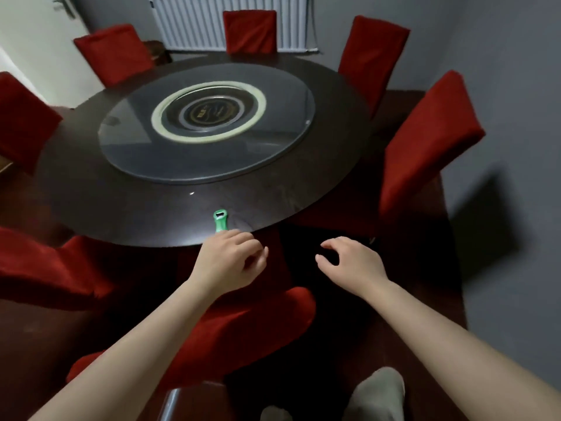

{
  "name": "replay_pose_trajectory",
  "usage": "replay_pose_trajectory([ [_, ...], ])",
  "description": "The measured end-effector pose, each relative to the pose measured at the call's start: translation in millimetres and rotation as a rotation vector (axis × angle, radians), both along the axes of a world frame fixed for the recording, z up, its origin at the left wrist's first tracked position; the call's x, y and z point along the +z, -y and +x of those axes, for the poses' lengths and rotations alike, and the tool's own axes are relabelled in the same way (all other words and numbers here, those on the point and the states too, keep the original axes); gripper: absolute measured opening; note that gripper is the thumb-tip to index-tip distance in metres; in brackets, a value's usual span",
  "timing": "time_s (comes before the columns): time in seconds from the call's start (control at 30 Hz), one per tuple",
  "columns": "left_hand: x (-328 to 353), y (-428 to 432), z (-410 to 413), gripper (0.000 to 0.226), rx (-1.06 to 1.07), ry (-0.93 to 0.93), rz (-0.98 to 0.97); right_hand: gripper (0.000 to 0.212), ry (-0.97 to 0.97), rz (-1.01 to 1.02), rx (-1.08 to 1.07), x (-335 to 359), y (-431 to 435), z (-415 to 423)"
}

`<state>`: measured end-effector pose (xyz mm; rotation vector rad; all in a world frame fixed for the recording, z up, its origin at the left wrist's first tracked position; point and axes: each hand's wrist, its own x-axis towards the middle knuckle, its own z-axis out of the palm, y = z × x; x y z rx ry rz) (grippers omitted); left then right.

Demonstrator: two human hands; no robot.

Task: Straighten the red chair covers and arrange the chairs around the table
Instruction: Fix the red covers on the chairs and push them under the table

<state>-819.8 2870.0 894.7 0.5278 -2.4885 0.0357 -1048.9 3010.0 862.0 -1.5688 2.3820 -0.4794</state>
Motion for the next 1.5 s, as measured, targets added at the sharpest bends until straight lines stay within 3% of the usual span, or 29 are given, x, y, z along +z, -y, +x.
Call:
replay_pose_trajectory([
  [0.27, 7.6, -13.8, -204.5, 0.036, -0.197, 0.011, -0.032, 0.065, -0.078, -0.022, -0.035, 19.1, -59.9, -183.6],
  [0.63, 23.8, -55.7, -463.9, 0.039, -0.247, -0.115, -0.002, 0.073, -0.219, -0.001, -0.064, 59.3, -125.5, -431.2],
  [0.93, 17.0, -1.0, -593.2, 0.024, -0.232, -0.074, 0.025, 0.076, -0.19, -0.001, -0.023, 55.8, -73.0, -559.4],
  [1.3, 46.0, 104.7, -787.3, 0.032, -0.244, 0.068, 0.069, 0.079, -0.295, 0.033, -0.001, 96.1, 27.2, -723.4],
  [1.5, 39.9, 136.4, -818.3, 0.035, -0.163, 0.056, 0.153, 0.079, -0.293, 0.034, 0.185, 89.1, 110.3, -776.4],
])
